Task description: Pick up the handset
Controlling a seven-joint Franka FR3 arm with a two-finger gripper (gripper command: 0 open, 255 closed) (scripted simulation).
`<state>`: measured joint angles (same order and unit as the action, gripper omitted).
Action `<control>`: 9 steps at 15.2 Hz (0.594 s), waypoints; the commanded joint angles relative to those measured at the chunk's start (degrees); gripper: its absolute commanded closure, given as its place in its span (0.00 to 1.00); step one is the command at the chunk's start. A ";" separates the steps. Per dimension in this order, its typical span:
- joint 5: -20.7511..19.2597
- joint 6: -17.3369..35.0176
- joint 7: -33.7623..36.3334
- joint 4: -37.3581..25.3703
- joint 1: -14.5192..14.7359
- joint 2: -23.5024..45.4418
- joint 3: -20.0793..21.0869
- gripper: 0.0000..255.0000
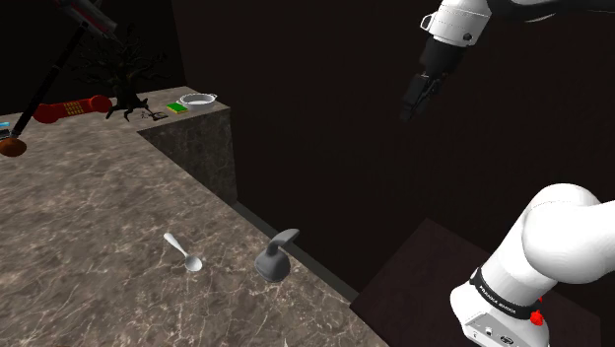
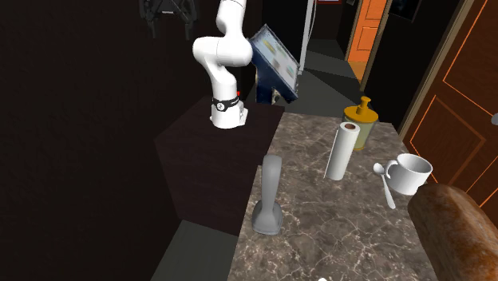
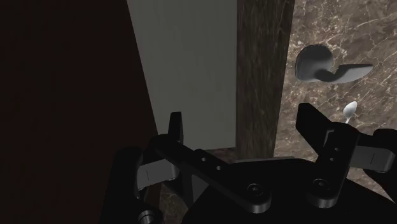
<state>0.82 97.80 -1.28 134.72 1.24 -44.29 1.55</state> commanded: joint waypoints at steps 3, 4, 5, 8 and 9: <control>1.52 2.29 2.17 1.40 0.52 1.63 1.46 0.00; 2.28 3.46 3.23 2.01 0.79 2.55 2.20 0.00; 3.03 4.66 4.29 2.56 1.09 3.54 2.92 0.00; 5.27 8.34 7.36 3.81 1.94 6.90 5.13 0.00; 6.00 9.59 8.36 4.09 2.23 8.15 5.87 0.00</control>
<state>6.02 105.67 6.02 138.07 3.17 -37.39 6.66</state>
